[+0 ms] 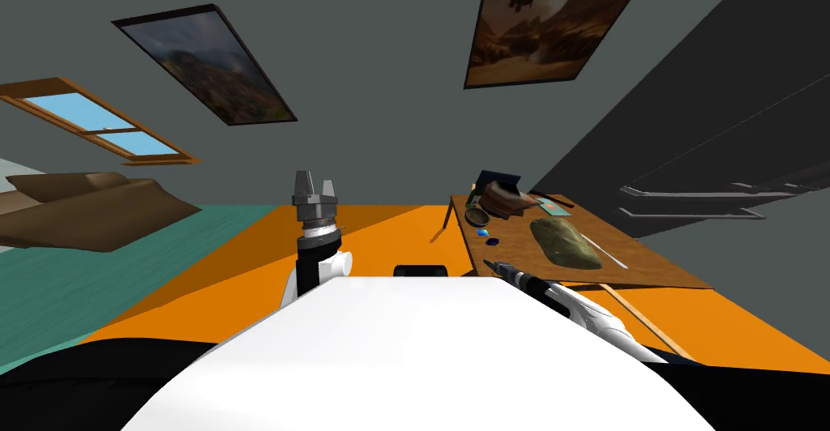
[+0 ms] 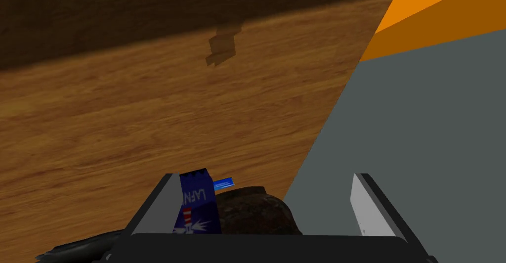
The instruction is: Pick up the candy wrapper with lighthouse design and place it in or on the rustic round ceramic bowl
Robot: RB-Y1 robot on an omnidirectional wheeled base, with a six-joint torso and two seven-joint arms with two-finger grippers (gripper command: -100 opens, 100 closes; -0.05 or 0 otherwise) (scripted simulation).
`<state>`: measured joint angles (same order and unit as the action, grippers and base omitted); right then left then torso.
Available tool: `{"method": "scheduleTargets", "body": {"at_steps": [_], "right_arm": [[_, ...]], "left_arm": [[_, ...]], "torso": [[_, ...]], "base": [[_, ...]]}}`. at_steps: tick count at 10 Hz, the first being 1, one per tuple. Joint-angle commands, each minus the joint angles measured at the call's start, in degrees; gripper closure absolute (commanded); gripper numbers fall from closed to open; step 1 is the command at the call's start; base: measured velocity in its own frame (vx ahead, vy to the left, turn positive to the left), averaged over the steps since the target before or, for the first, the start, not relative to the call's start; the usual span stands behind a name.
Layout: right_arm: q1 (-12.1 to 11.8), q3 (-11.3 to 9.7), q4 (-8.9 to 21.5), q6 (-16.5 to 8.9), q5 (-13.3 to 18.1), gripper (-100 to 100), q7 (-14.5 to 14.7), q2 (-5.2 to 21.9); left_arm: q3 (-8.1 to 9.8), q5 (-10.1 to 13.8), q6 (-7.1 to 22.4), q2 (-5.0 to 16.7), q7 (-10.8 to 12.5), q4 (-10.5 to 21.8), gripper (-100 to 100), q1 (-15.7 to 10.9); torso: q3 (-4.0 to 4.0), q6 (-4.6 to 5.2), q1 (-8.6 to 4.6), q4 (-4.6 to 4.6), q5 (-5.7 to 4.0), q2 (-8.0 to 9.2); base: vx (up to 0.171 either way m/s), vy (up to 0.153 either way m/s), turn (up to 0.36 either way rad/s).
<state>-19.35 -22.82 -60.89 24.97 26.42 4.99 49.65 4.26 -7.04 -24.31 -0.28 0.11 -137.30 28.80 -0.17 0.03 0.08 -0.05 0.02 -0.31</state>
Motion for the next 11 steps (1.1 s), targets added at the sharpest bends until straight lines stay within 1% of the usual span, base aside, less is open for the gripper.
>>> {"method": "scheduleTargets", "body": {"at_steps": [1, 3, 5, 7, 8, 9, 10, 11], "right_arm": [[1.1, -0.5, 1.9, 0.0, 0.3, -100, 0.6, 0.2], [2.7, -1.7, 5.3, -0.4, 0.9, -100, 1.9, 2.9], [4.1, -2.8, 8.1, -0.7, 1.4, -100, 3.0, 5.2], [5.2, -3.5, 10.3, -0.9, 1.8, -100, 3.8, 7.0], [5.2, -3.5, 10.3, -0.9, 1.8, -100, 3.8, 7.0], [6.1, -4.0, 11.7, -1.0, 2.0, -100, 4.3, 8.1], [6.1, -4.0, 11.5, -0.9, 2.0, -100, 3.9, 7.4], [6.3, -4.0, 11.7, -0.9, 2.1, 0, 4.0, 7.4]], "left_arm": [[0.0, 0.0, 0.0, 0.0, 0.0, 0.0, 0, 0.0], [0.0, 0.0, 0.0, 0.0, 0.0, 0.0, 0, 0.0], [0.0, 0.0, 0.0, 0.0, 0.0, 0.0, 0, 0.0], [0.0, 0.0, 0.0, 0.0, 0.0, 0.0, 0, 0.0], [0.0, 0.0, 0.0, 0.0, 0.0, 0.0, 0, 0.0], [0.0, 0.0, 0.0, 0.0, 0.0, 0.0, 0, 0.0], [0.0, 0.0, 0.0, 0.0, 0.0, 0.0, 0, 0.0], [0.0, 0.0, 0.0, 0.0, 0.0, 0.0, 0, 0.0]], "torso": [[0.0, 0.0, 0.0, 0.0, 0.0, 0.0], [0.0, 0.0, -0.01, 0.0, -0.01, 0.0], [-0.08, 0.0, 0.05, -0.03, 0.0, -0.15], [-0.09, 0.01, 0.11, -0.04, 0.02, -0.14], [-0.05, 0.01, 0.03, -0.02, 0.0, -0.07], [0.01, 0.03, -0.02, 0.0, -0.03, 0.04], [0.01, 0.0, 0.03, 0.0, -0.01, 0.03], [0.05, 0.04, 0.0, 0.01, -0.02, 0.11]], "base": [[0.055, 0.028, 0.031], [0.069, 0.026, 0.083], [0.107, 0.048, 0.09], [0.081, 0.038, 0.07], [0.041, 0.007, 0.021], [0.052, 0.029, 0.084], [0.03, 0.014, 0.023], [0.005, 0.002, -0.004]]}}
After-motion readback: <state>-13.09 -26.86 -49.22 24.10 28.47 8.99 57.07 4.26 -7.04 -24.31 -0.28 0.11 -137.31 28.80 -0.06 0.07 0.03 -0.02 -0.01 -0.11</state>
